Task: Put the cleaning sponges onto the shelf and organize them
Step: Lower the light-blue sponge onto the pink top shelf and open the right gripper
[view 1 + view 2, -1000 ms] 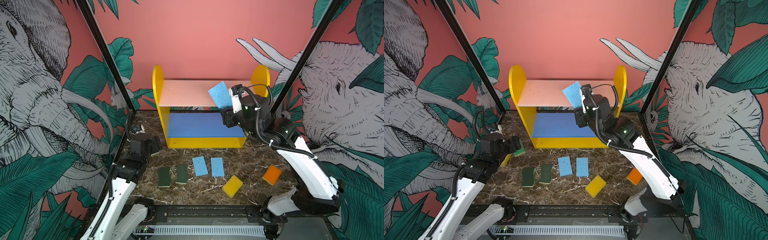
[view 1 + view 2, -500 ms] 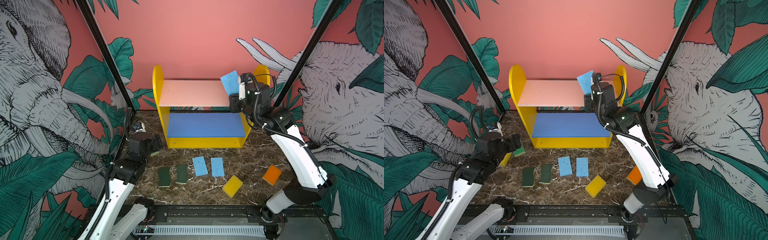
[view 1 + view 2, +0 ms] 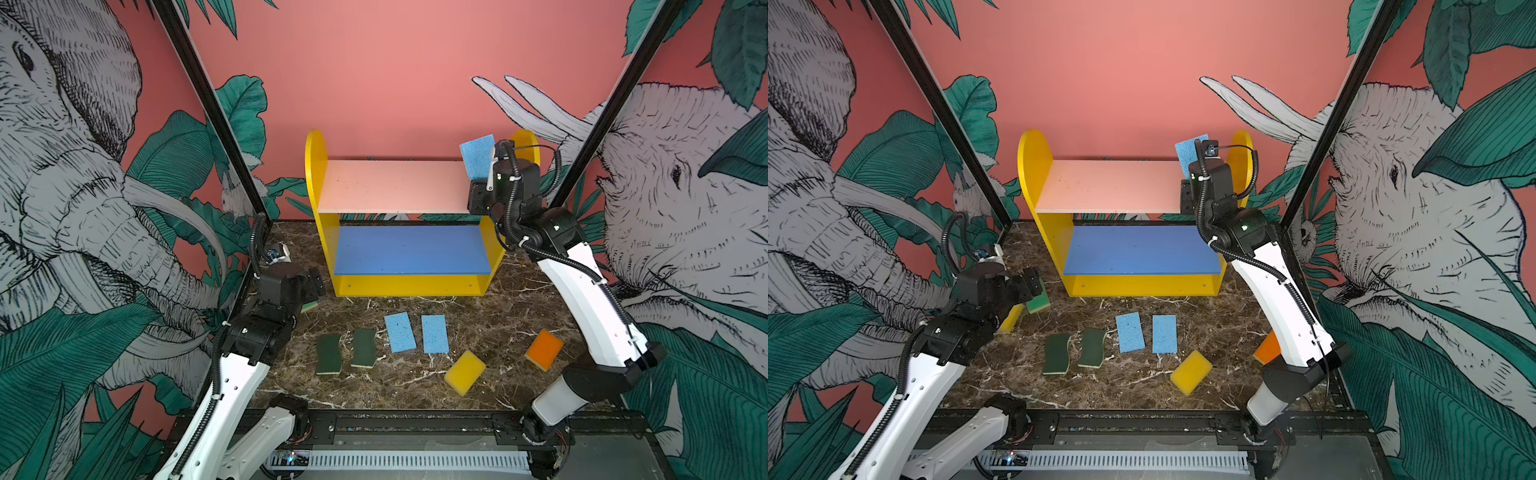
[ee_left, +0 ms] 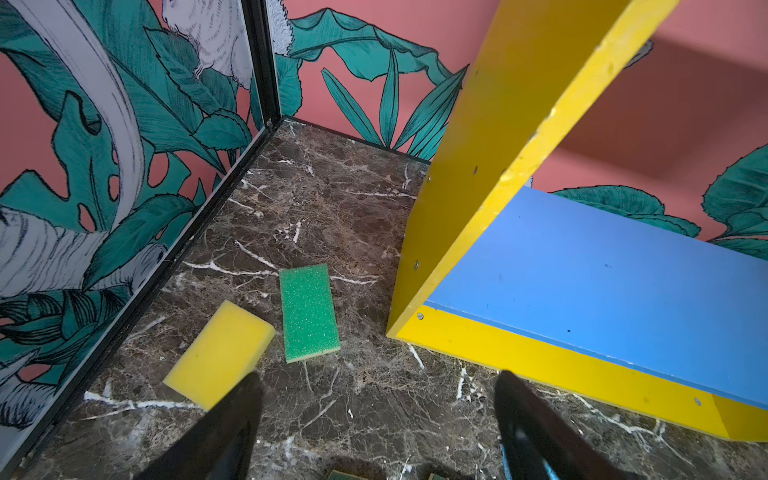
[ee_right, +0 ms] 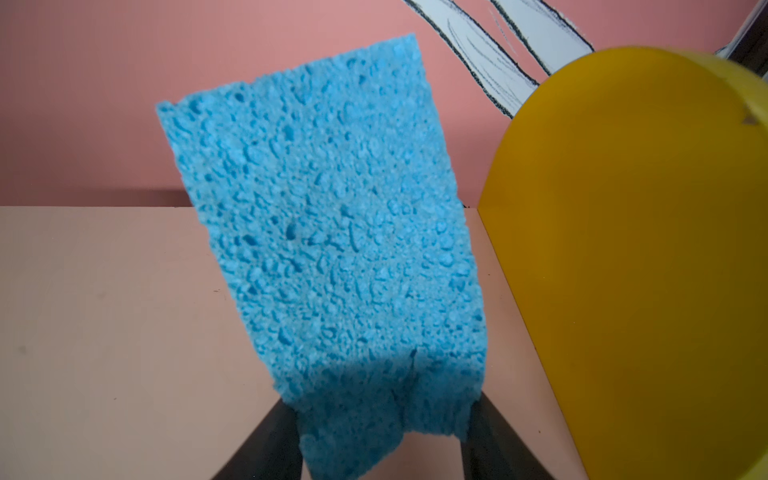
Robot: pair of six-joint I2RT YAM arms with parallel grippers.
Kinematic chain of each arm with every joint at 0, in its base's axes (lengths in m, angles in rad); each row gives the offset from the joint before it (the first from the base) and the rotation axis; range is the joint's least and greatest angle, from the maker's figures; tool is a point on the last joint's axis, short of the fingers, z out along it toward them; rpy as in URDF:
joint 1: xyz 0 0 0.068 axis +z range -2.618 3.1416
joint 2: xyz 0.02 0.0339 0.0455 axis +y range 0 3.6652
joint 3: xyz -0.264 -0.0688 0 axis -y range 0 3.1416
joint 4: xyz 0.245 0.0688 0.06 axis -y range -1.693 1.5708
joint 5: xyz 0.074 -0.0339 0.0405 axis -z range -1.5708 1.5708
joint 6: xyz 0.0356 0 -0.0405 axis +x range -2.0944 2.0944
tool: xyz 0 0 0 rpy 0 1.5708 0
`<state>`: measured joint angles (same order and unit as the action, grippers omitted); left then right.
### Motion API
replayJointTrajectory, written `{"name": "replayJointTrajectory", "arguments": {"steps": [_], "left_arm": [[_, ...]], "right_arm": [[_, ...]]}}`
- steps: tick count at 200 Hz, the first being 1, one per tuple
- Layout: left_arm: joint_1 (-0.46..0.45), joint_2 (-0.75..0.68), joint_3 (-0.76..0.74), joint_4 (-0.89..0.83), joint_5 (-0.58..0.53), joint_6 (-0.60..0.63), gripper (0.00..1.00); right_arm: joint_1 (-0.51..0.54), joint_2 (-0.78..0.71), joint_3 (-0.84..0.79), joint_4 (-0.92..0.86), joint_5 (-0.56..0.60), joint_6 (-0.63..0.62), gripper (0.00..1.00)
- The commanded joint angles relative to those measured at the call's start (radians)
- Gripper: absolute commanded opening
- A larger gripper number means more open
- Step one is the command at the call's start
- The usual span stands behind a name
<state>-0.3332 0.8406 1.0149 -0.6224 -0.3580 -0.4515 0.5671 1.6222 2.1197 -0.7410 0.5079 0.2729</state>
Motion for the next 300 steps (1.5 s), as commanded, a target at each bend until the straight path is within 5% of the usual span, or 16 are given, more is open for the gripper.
{"name": "replayJointTrajectory", "arguments": {"steps": [1, 164, 300], "left_arm": [[-0.004, -0.001, 0.004, 0.013, -0.016, 0.002, 0.88], [-0.003, 0.059, 0.001, 0.027, 0.023, -0.006, 0.89], [-0.006, 0.065, 0.001, 0.012, 0.039, -0.012, 0.89]], "right_arm": [[-0.006, 0.003, -0.015, 0.062, 0.047, 0.032, 0.59], [-0.008, -0.005, -0.115, 0.082, 0.149, 0.105, 0.63], [-0.008, -0.062, -0.151, 0.084, 0.122, 0.128, 0.81]]}}
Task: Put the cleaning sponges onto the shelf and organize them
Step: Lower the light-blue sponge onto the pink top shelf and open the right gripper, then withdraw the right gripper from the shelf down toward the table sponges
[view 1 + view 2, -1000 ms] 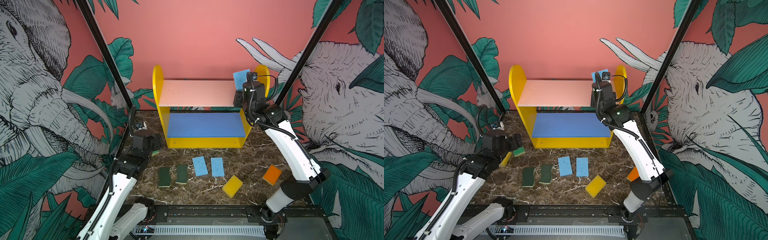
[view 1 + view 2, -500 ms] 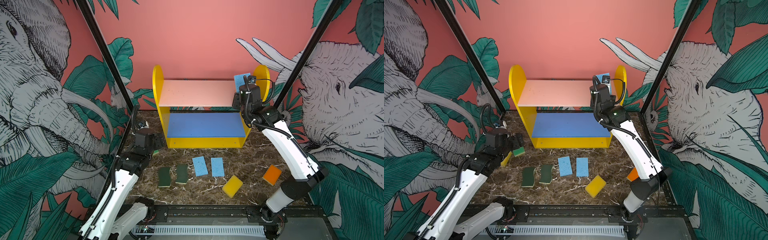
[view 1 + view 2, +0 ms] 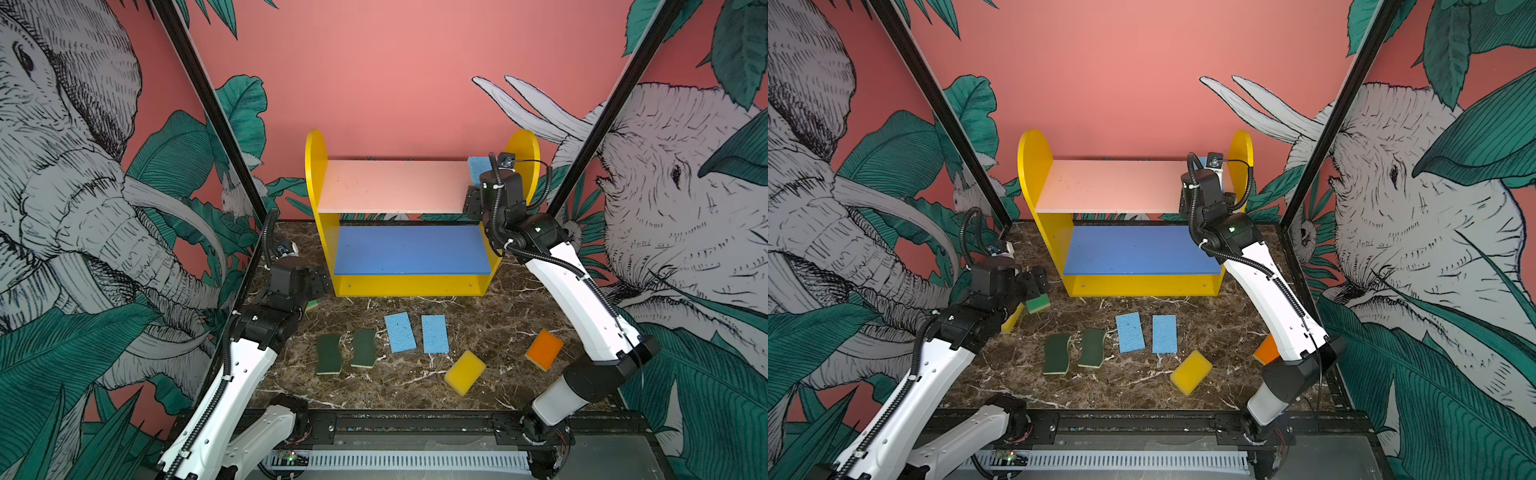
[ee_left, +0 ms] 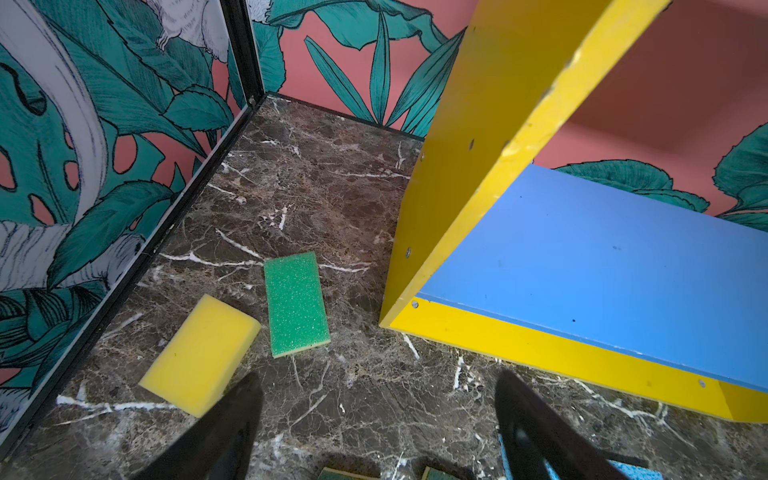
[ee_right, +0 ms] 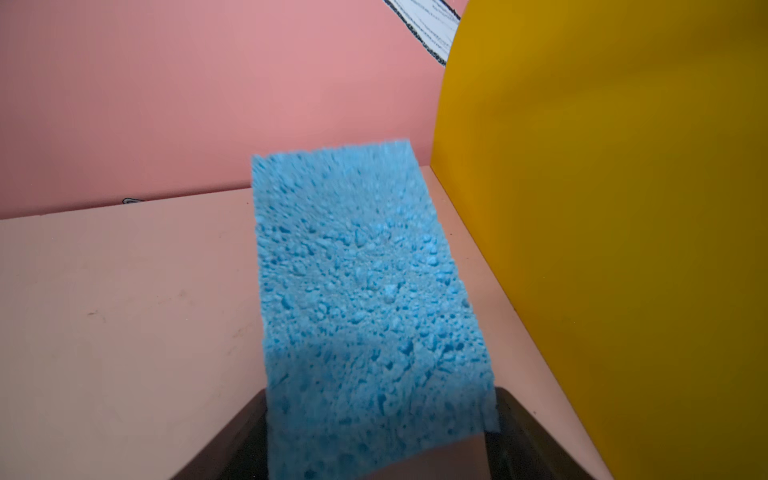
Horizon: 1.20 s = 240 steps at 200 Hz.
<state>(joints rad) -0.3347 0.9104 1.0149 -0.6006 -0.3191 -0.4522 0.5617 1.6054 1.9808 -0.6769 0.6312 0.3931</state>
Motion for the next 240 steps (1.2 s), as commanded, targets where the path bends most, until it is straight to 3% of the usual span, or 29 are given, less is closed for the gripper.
{"name": "replayJointTrajectory", "arguments": {"steps": [1, 69, 127, 240], "left_arm": [[-0.004, -0.006, 0.001, -0.011, 0.0, -0.011, 0.89], [-0.006, -0.02, -0.009, -0.016, -0.002, -0.029, 0.89], [-0.006, -0.03, -0.013, -0.007, 0.019, -0.036, 0.89], [-0.007, -0.017, -0.015, 0.001, 0.013, -0.033, 0.88]], "right_arm": [[-0.003, -0.046, -0.013, 0.02, -0.001, 0.007, 0.81], [-0.003, -0.073, -0.029, 0.019, -0.004, -0.017, 0.85], [-0.003, -0.094, -0.046, 0.014, -0.082, -0.013, 0.81], [-0.008, -0.027, 0.0, 0.0, -0.039, -0.074, 0.71]]}}
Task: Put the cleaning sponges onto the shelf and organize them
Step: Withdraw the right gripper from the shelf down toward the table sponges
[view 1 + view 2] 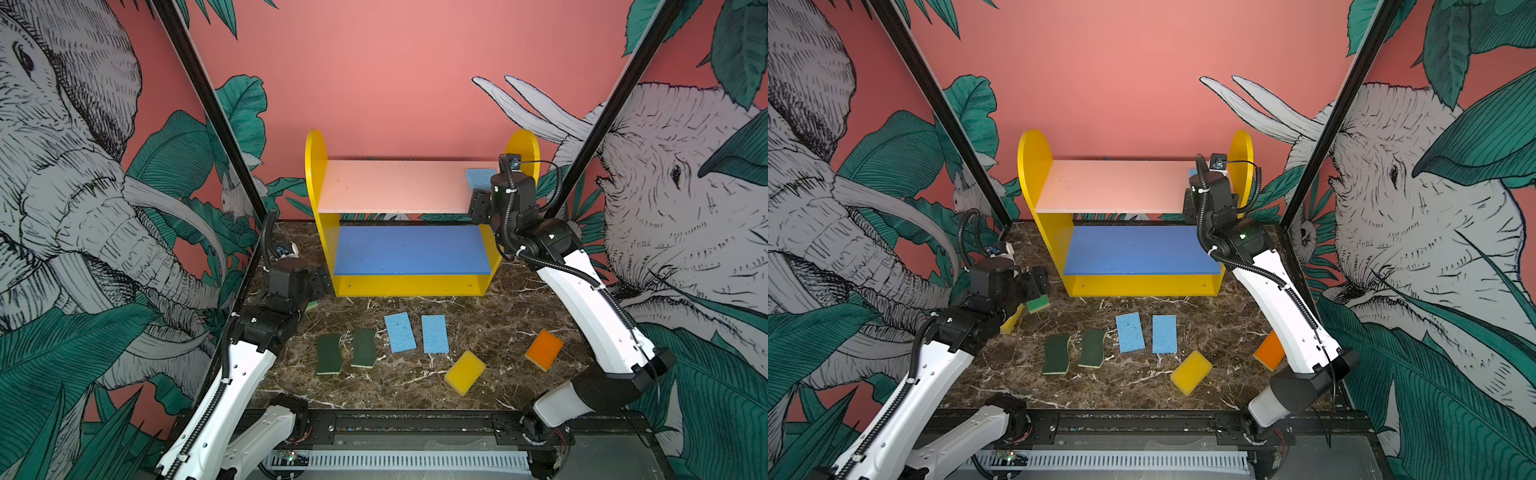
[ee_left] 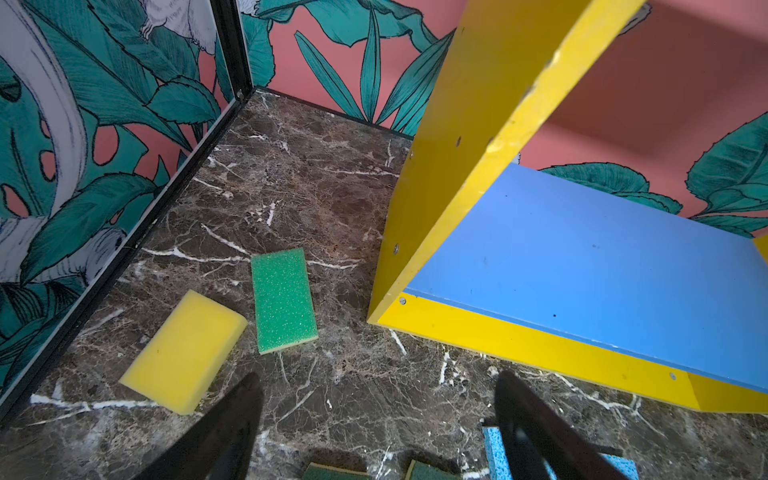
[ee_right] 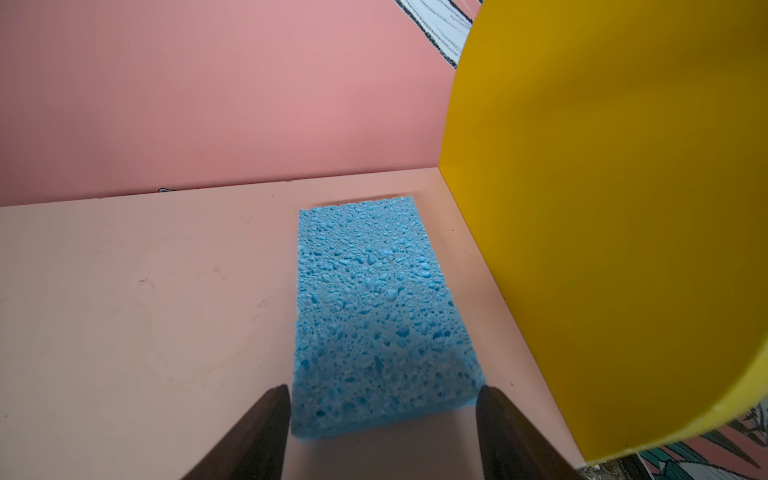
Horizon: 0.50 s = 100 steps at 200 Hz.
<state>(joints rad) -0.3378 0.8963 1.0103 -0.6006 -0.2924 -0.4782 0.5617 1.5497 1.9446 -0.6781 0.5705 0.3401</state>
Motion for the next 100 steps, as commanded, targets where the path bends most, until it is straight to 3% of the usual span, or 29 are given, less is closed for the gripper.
{"name": "replayJointTrajectory", "arguments": {"steps": [1, 100], "left_arm": [[-0.004, -0.002, -0.01, 0.001, -0.014, -0.007, 0.89], [-0.004, 0.018, 0.0, 0.01, -0.008, 0.001, 0.89]], "right_arm": [[-0.008, 0.03, 0.039, 0.001, 0.022, -0.02, 0.71], [-0.022, 0.034, 0.046, 0.01, -0.02, -0.008, 0.69]]}}
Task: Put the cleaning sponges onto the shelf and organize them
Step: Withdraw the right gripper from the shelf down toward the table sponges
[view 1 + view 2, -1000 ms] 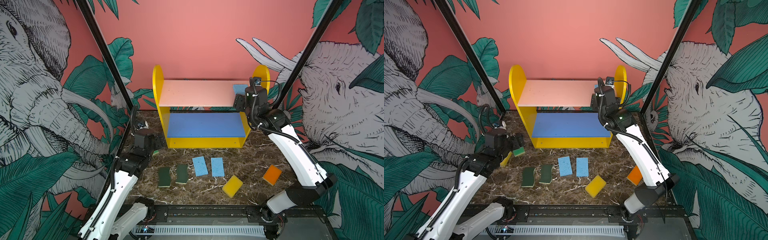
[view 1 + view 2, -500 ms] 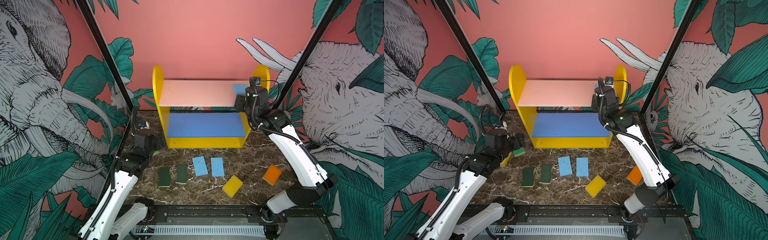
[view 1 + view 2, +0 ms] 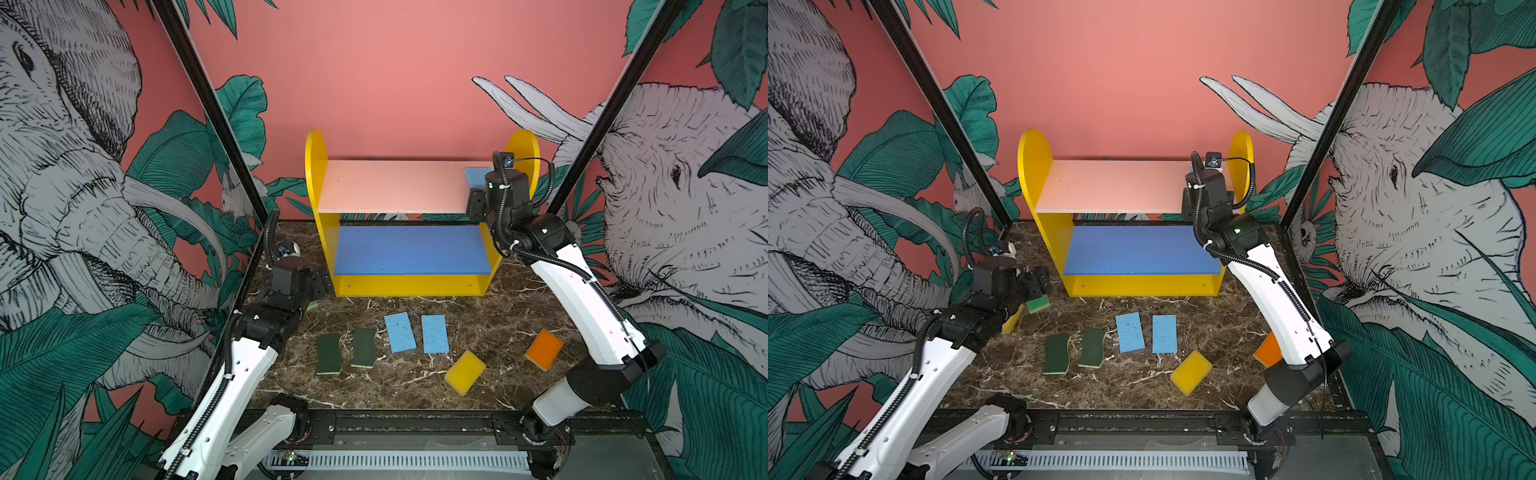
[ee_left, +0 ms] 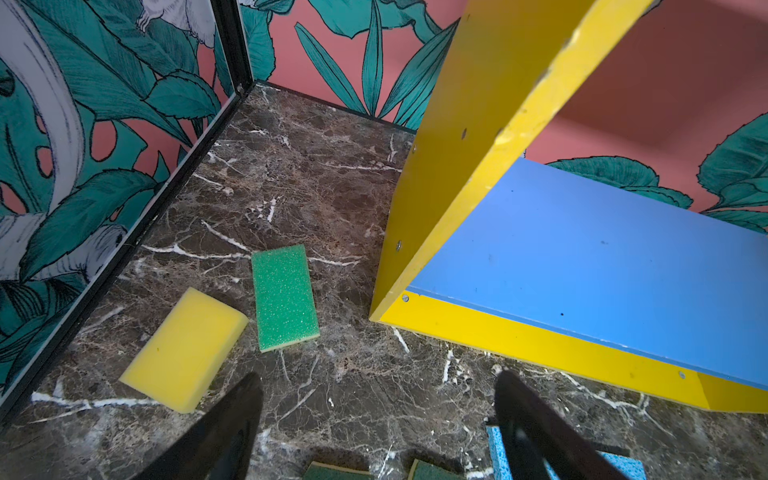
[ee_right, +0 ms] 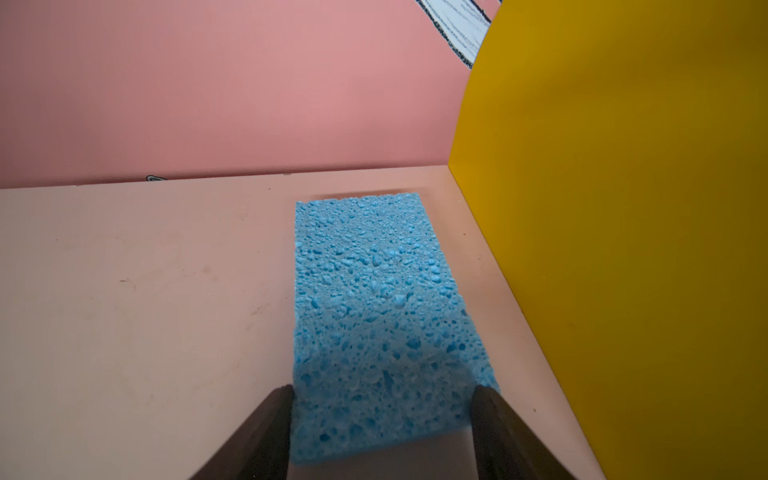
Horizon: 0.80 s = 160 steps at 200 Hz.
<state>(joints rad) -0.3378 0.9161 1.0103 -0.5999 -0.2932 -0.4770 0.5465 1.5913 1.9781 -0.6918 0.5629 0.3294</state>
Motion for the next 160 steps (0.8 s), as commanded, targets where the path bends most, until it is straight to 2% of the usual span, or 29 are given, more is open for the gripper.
{"name": "replayJointTrajectory", "arguments": {"steps": [1, 42, 130, 145, 160], "left_arm": [[-0.004, -0.002, -0.001, 0.009, -0.006, 0.0, 0.89], [-0.004, -0.009, 0.001, 0.008, -0.004, -0.001, 0.88], [-0.006, -0.003, 0.011, -0.004, 0.003, 0.007, 0.89], [-0.006, -0.003, 0.014, -0.018, -0.004, 0.016, 0.89], [-0.006, -0.014, 0.014, -0.044, -0.02, 0.025, 0.89]], "right_arm": [[-0.006, -0.009, 0.013, 0.025, -0.014, 0.002, 0.69], [0.002, -0.058, -0.007, 0.034, -0.071, 0.041, 0.68], [0.076, -0.171, -0.095, 0.013, 0.0, 0.015, 0.76], [0.089, -0.171, -0.094, -0.017, 0.002, -0.007, 0.79], [0.107, -0.172, -0.094, -0.052, 0.009, -0.021, 0.89]]}}
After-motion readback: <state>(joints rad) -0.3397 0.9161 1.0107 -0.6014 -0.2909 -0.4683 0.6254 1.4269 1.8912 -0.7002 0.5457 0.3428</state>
